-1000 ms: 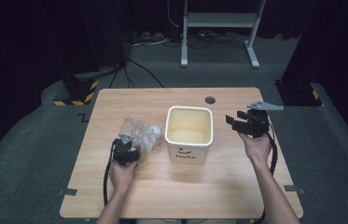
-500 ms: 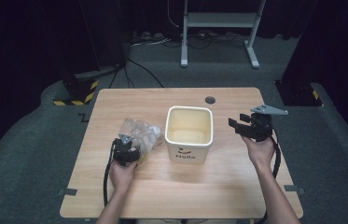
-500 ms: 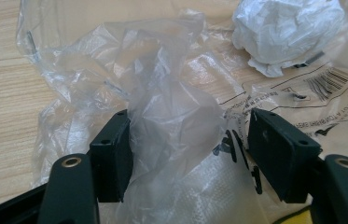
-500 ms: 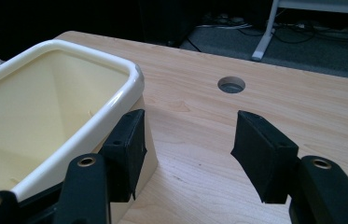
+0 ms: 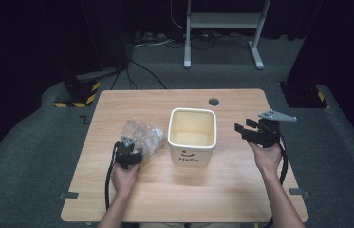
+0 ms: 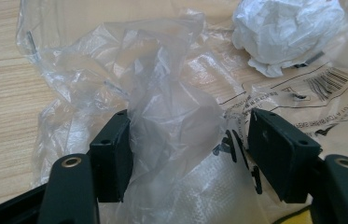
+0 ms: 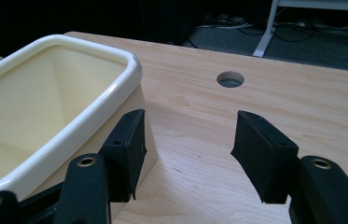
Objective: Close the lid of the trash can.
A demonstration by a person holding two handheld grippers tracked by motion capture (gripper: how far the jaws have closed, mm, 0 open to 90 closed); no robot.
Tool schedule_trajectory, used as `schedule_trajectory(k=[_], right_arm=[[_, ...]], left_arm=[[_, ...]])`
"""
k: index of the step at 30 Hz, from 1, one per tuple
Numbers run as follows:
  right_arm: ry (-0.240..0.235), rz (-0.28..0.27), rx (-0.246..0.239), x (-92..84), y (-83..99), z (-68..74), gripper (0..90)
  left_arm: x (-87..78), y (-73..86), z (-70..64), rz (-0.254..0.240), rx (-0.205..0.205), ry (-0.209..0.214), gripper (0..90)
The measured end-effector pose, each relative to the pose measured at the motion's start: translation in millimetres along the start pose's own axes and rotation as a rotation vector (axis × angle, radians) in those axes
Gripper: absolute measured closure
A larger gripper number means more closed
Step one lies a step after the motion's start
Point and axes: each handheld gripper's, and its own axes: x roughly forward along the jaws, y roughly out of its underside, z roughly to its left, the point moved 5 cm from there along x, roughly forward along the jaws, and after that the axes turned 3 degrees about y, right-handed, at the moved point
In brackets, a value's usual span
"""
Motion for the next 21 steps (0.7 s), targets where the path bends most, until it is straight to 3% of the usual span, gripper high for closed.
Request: schedule_trajectory(k=[21], right_arm=[[-0.015, -0.01, 0.016, -6.1, 14.6, 0.3, 43.5]], left_arm=[[0.0, 0.0, 0.0, 0.0, 0.0, 0.0, 34.5]])
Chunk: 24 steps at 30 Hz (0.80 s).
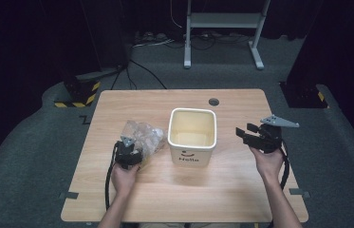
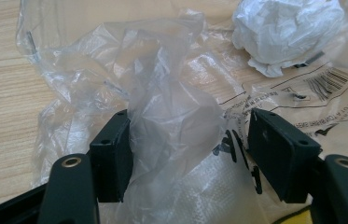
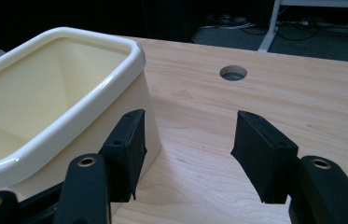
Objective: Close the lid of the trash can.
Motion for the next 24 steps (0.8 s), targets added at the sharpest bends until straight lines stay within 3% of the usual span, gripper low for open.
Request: schedule_trajectory(k=[24], right_arm=[[-0.02, -0.004, 0.027, -1.3, 24.4, 1.2, 44.0]], left_arm=[[0.0, 0.0, 0.0, 0.0, 0.0, 0.0, 34.5]])
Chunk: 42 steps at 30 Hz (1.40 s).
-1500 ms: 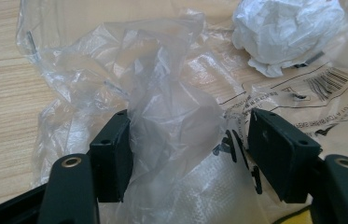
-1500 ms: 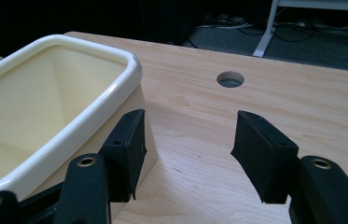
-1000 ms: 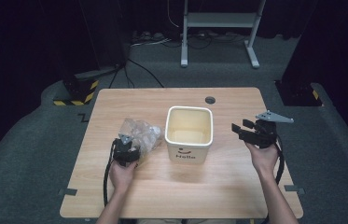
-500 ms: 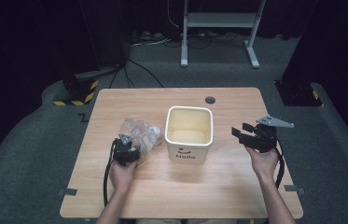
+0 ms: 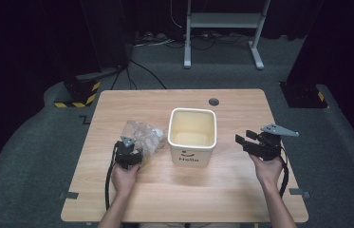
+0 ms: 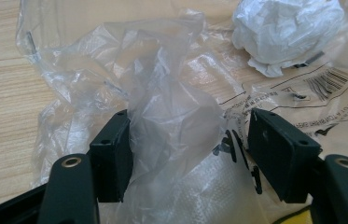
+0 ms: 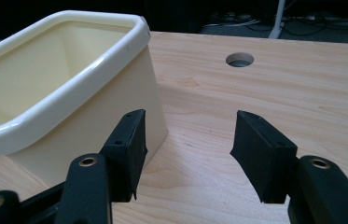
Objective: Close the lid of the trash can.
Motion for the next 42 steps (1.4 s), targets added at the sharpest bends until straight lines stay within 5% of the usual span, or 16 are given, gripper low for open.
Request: schedule_trajectory(k=[30, 42], right_arm=[[0.01, 0.023, 0.026, 2.0, 34.0, -7.9, 44.2], [0.044, 0.07, 0.018, 15.1, 52.4, -13.1, 44.5]], left_arm=[[0.0, 0.0, -0.1, 0.0, -0.001, -0.001, 34.5], [0.0, 0.0, -0.1, 0.001, 0.0, -0.001, 34.5]])
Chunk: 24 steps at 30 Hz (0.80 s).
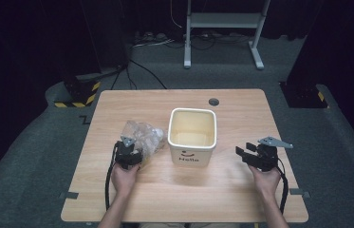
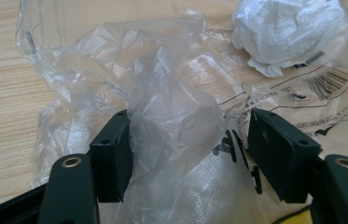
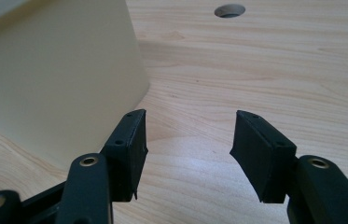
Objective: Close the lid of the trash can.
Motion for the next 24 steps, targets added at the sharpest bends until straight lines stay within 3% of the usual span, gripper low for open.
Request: schedule_trajectory(k=[14, 24], right_arm=[[0.031, 0.06, -0.013, 19.7, 17.7, -3.9, 44.6], [0.087, 0.125, -0.056, 38.4, 34.9, -5.9, 42.5]], left_arm=[[0.1, -0.1, -0.2, -0.001, -0.002, -0.001, 34.5], [0.4, -0.1, -0.8, -0.004, -0.005, 0.003, 34.5]])
